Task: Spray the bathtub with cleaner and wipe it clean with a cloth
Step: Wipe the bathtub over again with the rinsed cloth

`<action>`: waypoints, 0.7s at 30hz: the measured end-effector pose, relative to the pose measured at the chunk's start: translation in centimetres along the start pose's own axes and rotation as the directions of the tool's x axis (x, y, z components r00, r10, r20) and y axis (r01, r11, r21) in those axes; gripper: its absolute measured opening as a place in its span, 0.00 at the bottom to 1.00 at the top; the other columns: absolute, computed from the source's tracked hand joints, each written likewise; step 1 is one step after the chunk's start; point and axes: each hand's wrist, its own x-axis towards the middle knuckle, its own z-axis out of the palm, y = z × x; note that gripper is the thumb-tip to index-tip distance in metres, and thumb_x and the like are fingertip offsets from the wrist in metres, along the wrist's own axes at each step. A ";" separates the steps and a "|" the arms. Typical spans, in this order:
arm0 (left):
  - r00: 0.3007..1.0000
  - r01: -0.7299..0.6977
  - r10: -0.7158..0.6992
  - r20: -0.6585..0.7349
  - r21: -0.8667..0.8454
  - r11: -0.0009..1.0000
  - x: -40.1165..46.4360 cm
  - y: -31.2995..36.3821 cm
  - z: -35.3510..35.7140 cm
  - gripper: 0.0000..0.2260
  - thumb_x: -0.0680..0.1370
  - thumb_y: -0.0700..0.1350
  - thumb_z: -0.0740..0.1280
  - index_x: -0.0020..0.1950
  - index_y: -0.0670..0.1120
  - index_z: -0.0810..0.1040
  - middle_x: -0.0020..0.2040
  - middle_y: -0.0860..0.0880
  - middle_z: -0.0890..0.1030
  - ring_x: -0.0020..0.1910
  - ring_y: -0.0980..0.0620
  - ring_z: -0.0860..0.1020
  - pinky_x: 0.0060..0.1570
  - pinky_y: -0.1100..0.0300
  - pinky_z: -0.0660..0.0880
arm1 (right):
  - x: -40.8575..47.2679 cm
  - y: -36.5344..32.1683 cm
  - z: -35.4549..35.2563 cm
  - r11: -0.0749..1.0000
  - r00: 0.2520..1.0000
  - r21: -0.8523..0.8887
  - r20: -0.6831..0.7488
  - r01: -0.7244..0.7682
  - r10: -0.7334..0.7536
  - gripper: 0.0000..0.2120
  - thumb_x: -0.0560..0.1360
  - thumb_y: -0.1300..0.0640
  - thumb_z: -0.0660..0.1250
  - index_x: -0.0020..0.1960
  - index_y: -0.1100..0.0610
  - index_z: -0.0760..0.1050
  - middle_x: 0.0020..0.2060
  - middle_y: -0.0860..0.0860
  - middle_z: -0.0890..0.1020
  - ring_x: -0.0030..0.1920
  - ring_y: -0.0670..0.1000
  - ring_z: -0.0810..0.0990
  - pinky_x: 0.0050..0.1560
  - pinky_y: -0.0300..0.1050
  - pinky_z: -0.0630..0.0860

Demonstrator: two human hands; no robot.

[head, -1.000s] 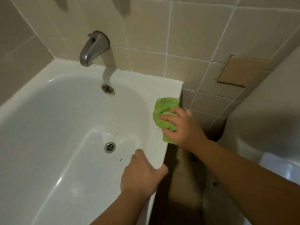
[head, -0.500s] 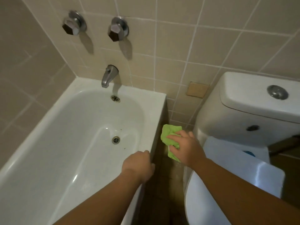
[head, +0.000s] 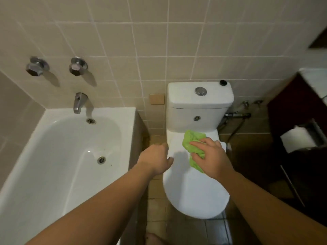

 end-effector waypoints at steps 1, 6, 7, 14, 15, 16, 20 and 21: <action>0.999 -0.044 0.044 0.001 -0.004 0.999 -0.1 1.7 0.1 0.24 0.79 0.61 0.64 0.71 0.50 0.73 0.63 0.47 0.79 0.61 0.44 0.78 0.57 0.50 0.78 | -1.0 1.1 -1.4 1.000 0.999 -0.006 -0.031 -0.020 0.020 0.19 0.77 0.46 0.69 0.68 0.40 0.79 0.64 0.47 0.78 0.57 0.55 0.72 0.63 0.52 0.74; 0.970 -0.242 0.242 -0.016 0.020 0.970 0.0 12.4 1.3 0.25 0.80 0.60 0.64 0.75 0.53 0.70 0.68 0.50 0.74 0.68 0.47 0.73 0.63 0.50 0.75 | -6.7 7.3 -9.1 0.989 0.977 0.009 -0.155 -0.148 0.148 0.21 0.78 0.45 0.69 0.70 0.40 0.76 0.65 0.46 0.76 0.59 0.53 0.71 0.61 0.53 0.76; 0.960 -0.278 0.279 -0.024 0.031 0.960 0.0 14.9 1.6 0.25 0.80 0.60 0.64 0.74 0.53 0.70 0.69 0.51 0.74 0.69 0.48 0.72 0.64 0.51 0.74 | -8.1 8.9 -10.7 0.984 0.969 0.000 -0.173 -0.180 0.177 0.21 0.78 0.44 0.68 0.71 0.39 0.75 0.66 0.45 0.76 0.59 0.52 0.70 0.60 0.52 0.76; 0.849 -0.523 0.526 -0.046 0.065 0.850 0.1 34.8 5.4 0.21 0.79 0.61 0.66 0.70 0.56 0.74 0.63 0.53 0.76 0.62 0.51 0.75 0.60 0.53 0.78 | -18.6 21.4 -21.5 0.927 0.877 0.016 -0.318 -0.375 0.360 0.22 0.79 0.42 0.65 0.73 0.38 0.73 0.67 0.44 0.73 0.60 0.50 0.68 0.59 0.51 0.76; 0.830 -0.554 0.557 -0.039 0.060 0.830 0.0 37.5 6.0 0.22 0.79 0.62 0.66 0.70 0.56 0.74 0.62 0.53 0.76 0.63 0.52 0.75 0.60 0.52 0.78 | -20.1 23.1 -22.9 0.916 0.858 0.028 -0.340 -0.400 0.384 0.22 0.79 0.43 0.65 0.73 0.39 0.73 0.67 0.45 0.73 0.59 0.50 0.68 0.59 0.51 0.76; 0.810 -0.584 0.586 -0.028 0.053 0.810 0.1 40.3 6.6 0.22 0.79 0.62 0.66 0.71 0.56 0.73 0.63 0.53 0.76 0.63 0.52 0.74 0.61 0.52 0.78 | -21.5 24.7 -24.2 0.905 0.837 0.038 -0.365 -0.423 0.407 0.21 0.79 0.43 0.65 0.72 0.39 0.74 0.66 0.46 0.73 0.59 0.51 0.68 0.59 0.52 0.76; 0.754 -0.656 0.657 -0.013 0.049 0.753 -0.4 49.5 8.5 0.22 0.80 0.61 0.66 0.72 0.56 0.72 0.66 0.54 0.75 0.66 0.53 0.74 0.63 0.54 0.76 | -26.6 30.2 -28.8 0.854 0.747 0.110 -0.437 -0.509 0.501 0.20 0.78 0.44 0.66 0.71 0.39 0.75 0.66 0.46 0.74 0.61 0.53 0.69 0.63 0.54 0.74; 0.732 -0.681 0.682 -0.010 0.046 0.731 -0.5 51.9 9.0 0.22 0.80 0.61 0.66 0.72 0.56 0.72 0.66 0.54 0.75 0.66 0.53 0.73 0.63 0.54 0.76 | -28.0 31.7 -29.9 0.838 0.722 0.125 -0.451 -0.531 0.524 0.20 0.78 0.44 0.66 0.71 0.39 0.75 0.66 0.46 0.74 0.61 0.53 0.69 0.63 0.53 0.74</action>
